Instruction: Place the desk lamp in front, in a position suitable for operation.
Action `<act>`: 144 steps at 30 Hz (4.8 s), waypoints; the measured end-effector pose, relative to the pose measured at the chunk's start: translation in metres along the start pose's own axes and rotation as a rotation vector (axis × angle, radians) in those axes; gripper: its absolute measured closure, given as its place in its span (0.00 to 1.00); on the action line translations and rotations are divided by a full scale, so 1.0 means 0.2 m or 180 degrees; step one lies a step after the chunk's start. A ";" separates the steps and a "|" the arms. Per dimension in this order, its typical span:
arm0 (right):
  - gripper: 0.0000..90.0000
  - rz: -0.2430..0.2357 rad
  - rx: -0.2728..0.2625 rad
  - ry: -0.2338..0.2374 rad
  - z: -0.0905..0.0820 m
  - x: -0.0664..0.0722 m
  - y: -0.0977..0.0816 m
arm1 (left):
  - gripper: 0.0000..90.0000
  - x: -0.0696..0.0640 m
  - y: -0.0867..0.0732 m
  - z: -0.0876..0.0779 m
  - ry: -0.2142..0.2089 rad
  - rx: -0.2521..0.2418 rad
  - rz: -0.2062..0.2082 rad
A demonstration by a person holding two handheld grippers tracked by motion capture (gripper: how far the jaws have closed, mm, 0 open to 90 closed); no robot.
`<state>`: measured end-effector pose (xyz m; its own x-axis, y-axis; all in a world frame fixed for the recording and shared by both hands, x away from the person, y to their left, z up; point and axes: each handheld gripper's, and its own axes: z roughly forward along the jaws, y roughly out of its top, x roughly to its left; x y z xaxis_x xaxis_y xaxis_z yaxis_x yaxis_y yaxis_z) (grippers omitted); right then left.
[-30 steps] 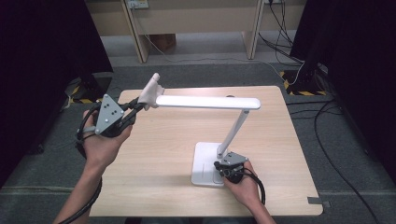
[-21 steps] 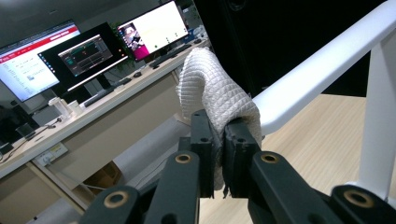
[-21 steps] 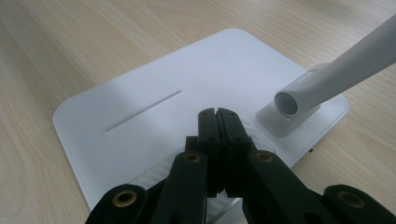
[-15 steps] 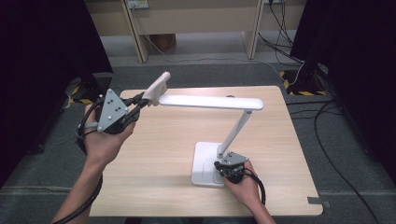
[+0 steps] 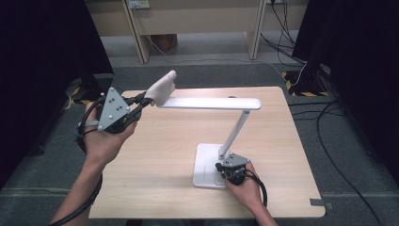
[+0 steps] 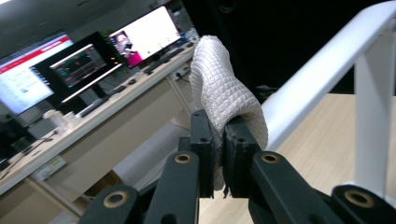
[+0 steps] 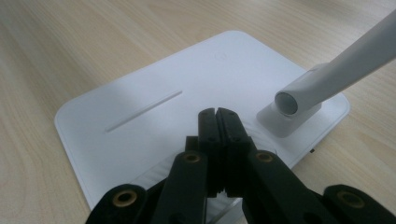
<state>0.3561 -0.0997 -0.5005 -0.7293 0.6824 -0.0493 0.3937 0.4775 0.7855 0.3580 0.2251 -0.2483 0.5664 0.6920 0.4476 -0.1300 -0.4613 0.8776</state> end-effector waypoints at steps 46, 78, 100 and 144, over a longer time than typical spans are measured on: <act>0.99 0.0023 -0.0063 0.0003 0.00 0.00 -0.01 | 0.94 -0.19 0.05 0.19 -0.0175 -0.0093 -0.0301; 0.99 0.0028 -0.0075 0.0010 0.00 0.00 -0.01 | 0.94 -0.33 0.13 0.26 -0.0376 -0.0142 -0.0373; 0.99 0.0012 -0.0081 0.0003 0.00 0.00 -0.01 | 0.94 -0.39 0.15 0.31 -0.0435 -0.0203 -0.0412; 0.99 0.0089 -0.0135 0.0036 0.01 0.00 -0.02 | 0.94 -0.51 0.22 0.42 -0.0541 -0.0280 -0.0496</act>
<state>0.3554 -0.1016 -0.5050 -0.7248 0.6887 -0.0203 0.3900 0.4343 0.8119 0.3628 0.0873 -0.2695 0.7130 0.6442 0.2768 -0.0965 -0.3009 0.9488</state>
